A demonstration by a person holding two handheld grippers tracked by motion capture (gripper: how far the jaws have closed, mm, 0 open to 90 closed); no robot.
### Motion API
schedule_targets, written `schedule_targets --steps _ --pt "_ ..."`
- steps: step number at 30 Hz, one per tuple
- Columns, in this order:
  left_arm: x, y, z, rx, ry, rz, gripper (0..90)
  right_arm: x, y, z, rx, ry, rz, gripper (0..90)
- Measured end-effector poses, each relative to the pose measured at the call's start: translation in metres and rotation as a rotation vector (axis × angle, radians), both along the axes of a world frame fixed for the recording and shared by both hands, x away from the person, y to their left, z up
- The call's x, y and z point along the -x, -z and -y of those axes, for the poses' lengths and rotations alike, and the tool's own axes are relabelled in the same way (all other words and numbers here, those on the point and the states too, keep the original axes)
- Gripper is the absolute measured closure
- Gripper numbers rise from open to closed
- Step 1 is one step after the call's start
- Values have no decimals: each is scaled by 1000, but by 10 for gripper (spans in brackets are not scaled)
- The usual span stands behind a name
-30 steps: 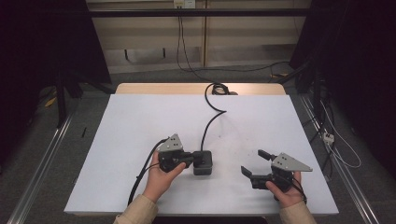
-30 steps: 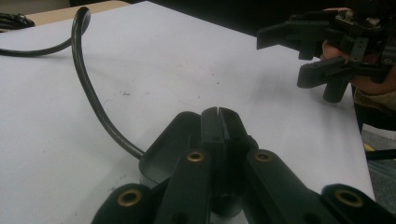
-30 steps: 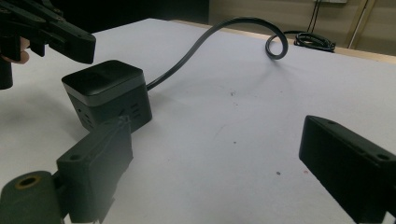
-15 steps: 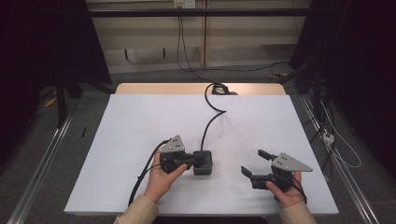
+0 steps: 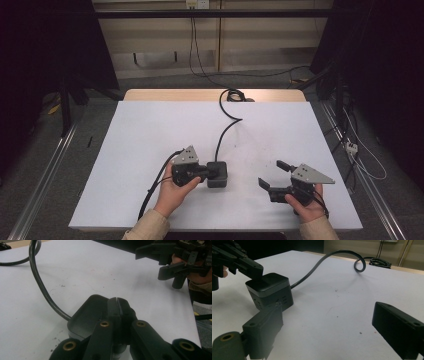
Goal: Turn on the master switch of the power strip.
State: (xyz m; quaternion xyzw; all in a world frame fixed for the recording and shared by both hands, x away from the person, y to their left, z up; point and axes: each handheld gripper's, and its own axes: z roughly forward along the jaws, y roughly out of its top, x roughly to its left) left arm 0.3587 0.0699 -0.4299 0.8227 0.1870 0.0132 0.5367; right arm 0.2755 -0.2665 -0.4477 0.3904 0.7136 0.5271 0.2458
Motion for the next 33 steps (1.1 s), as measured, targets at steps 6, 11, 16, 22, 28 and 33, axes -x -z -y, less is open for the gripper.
schedule_targets --steps 6,11,16,22,28,33 --pt "0 0 0 2 4 0 900 0 0 0 0 0 0 96" --pt "1 0 1 -9 8 9 900 0 0 0 -1 0 1 96" --pt "1 0 2 -18 9 16 900 0 0 0 1 0 2 96" --pt "2 -1 2 -34 11 27 900 0 0 -1 0 0 3 96" --pt "3 -1 3 -36 6 29 900 0 0 -1 0 2 3 95" --pt "2 0 3 -36 7 28 900 1 0 -1 0 2 3 95"
